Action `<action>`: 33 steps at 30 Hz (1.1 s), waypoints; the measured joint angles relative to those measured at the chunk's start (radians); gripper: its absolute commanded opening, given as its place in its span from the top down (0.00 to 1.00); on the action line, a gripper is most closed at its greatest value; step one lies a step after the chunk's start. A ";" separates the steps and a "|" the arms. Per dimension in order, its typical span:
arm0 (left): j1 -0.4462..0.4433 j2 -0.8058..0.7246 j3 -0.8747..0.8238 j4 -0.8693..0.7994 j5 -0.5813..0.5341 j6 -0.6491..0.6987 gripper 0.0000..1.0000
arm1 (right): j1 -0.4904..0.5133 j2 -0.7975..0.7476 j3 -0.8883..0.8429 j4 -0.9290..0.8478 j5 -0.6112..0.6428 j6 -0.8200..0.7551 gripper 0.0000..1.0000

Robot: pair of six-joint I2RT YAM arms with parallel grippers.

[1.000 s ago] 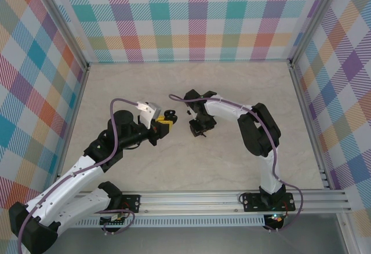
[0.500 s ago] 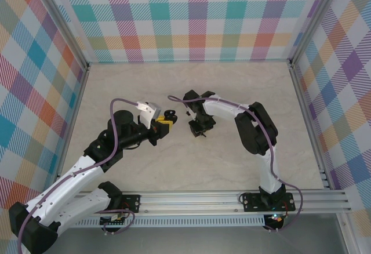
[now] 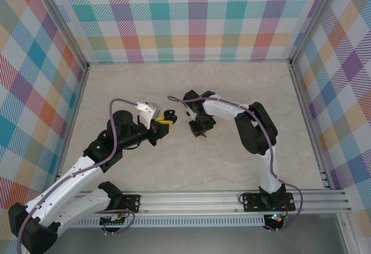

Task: Insert wireless bluetooth earbuds into charging case

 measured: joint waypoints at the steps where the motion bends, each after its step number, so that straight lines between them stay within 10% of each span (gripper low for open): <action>1: 0.000 0.000 0.000 0.000 0.000 0.000 0.82 | 0.000 0.000 0.000 0.000 0.000 -0.004 0.60; 33: 0.000 0.000 0.000 0.000 0.000 0.000 0.82 | -0.075 -0.003 0.000 -0.019 -0.011 0.109 0.77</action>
